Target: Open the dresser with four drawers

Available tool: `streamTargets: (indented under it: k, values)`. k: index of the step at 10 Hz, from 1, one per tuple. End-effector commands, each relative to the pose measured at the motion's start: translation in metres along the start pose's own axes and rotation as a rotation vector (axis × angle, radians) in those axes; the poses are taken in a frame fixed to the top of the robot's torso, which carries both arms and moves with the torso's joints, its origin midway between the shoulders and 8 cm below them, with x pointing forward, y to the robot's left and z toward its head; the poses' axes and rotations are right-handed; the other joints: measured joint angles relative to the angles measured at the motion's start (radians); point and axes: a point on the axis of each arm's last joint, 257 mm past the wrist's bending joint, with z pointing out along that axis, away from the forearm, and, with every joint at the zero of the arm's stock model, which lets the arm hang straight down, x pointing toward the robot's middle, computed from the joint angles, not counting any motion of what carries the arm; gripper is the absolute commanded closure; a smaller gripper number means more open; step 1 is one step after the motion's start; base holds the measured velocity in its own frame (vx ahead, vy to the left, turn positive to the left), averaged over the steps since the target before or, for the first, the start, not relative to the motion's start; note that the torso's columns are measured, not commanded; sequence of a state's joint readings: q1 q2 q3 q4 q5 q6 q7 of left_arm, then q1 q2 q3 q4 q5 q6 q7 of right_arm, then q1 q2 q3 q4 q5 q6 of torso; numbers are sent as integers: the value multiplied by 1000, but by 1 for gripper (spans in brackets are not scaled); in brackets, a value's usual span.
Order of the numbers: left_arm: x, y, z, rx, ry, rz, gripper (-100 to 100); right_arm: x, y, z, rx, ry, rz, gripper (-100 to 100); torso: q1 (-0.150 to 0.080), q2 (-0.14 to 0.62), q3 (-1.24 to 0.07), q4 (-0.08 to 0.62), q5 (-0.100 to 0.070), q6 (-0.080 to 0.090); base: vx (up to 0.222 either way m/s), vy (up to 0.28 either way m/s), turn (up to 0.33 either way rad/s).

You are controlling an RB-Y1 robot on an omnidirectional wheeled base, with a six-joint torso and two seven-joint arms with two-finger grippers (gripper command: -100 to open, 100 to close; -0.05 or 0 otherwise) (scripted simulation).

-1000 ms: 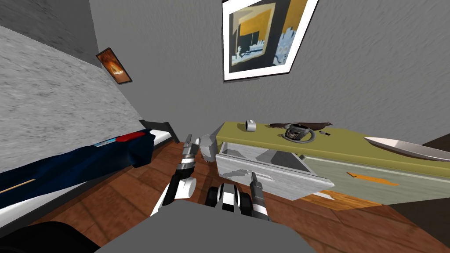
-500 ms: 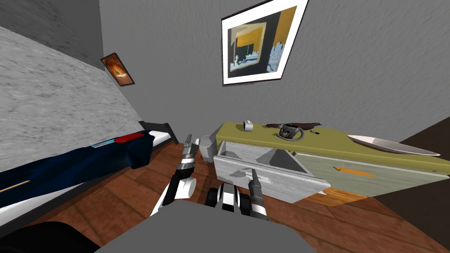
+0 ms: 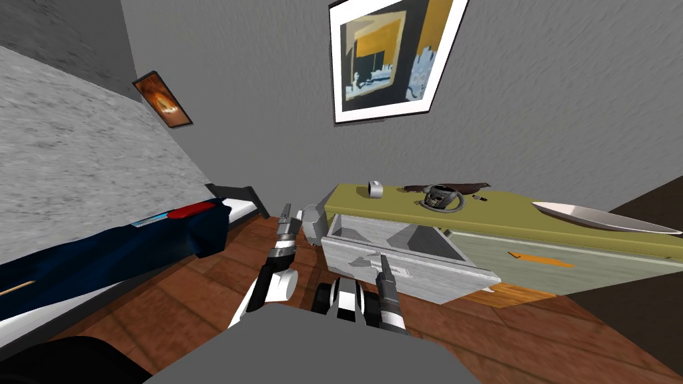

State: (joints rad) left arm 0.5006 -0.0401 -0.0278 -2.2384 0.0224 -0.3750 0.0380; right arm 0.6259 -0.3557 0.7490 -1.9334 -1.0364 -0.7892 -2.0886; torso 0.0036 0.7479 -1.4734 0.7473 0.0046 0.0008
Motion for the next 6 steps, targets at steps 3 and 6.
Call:
streamTargets:
  k: [3,6]
  values:
    - [0,0,0,0,0,0,0,-1,5,-3,-16,-6,-6,0,-2,-6,-2,-6,-3,-1,2,-1,1]
    - [0,0,0,0,0,0,0,-1,8,-4,-22,-7,-8,0,-3,-10,-3,-9,-4,-1,0,0,0]
